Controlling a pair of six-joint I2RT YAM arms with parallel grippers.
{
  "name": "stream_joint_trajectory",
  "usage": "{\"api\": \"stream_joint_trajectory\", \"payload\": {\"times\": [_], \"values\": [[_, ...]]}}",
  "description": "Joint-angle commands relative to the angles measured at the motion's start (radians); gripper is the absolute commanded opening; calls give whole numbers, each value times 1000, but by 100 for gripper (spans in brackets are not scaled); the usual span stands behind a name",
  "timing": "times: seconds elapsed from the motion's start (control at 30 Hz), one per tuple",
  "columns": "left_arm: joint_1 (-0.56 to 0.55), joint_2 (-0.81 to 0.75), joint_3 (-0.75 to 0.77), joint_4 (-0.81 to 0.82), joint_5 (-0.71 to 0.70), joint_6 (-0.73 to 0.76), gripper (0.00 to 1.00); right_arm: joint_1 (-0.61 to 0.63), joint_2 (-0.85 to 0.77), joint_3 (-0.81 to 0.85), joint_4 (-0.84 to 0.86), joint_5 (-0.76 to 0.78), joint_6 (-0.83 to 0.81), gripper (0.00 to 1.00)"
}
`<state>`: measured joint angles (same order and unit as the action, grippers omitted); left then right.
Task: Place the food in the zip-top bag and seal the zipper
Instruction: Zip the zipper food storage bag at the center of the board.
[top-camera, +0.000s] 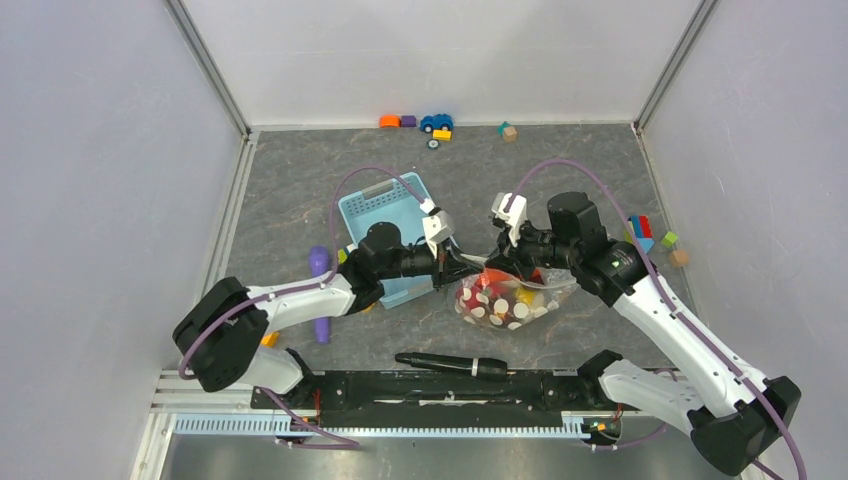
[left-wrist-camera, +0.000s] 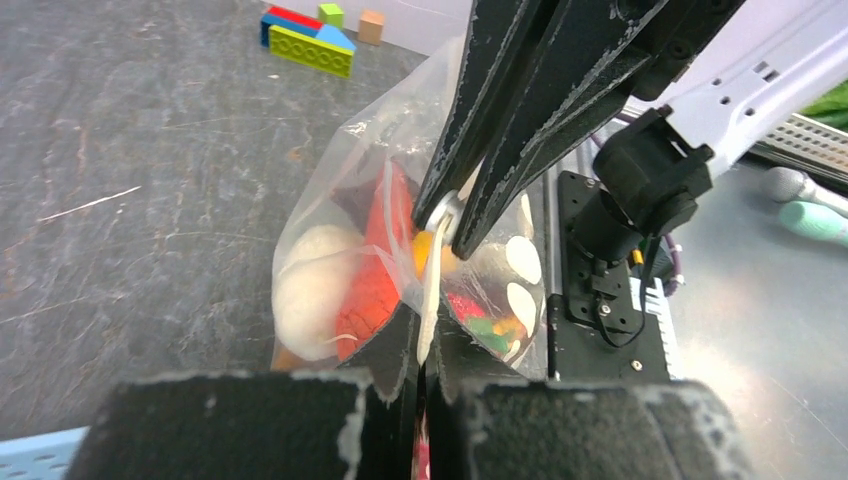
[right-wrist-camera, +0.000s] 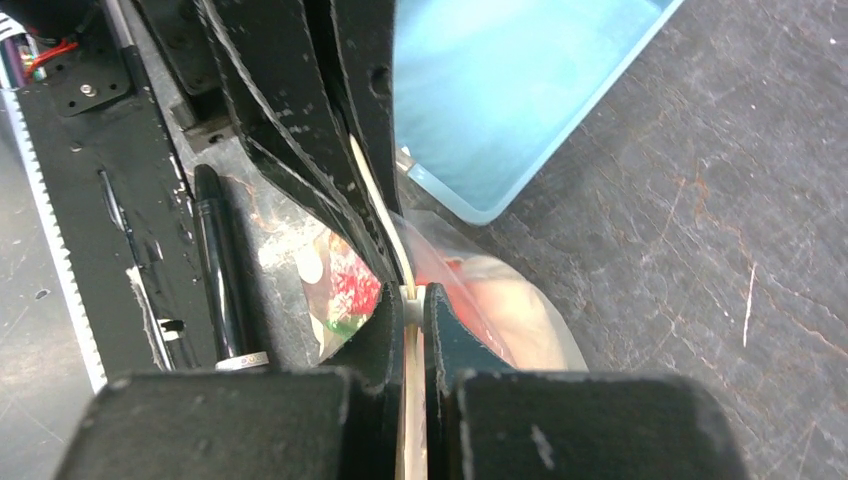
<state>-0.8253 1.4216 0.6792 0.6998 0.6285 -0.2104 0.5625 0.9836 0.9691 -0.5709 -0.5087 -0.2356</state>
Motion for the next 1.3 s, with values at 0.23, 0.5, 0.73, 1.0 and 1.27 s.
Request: {"api": "stream_joint_trajectory", "payload": {"times": [0.23,0.5,0.73,1.0,1.27], "values": [[10,-68,-67,65,-182,-11,2,-9,-26,22,-63,192,9,2],[11,-78,-78,46,-217,-7,2,-9,-30,6,-71,263,36,1],[12,-91,-91,32,-239,-1,2,-9,-75,-22,-72,362,93,0],[12,-102,-101,22,-261,6,2,-9,-99,-42,-87,458,123,0],[12,-113,-104,-4,-287,16,2,-8,-119,-68,-84,539,180,0]]}}
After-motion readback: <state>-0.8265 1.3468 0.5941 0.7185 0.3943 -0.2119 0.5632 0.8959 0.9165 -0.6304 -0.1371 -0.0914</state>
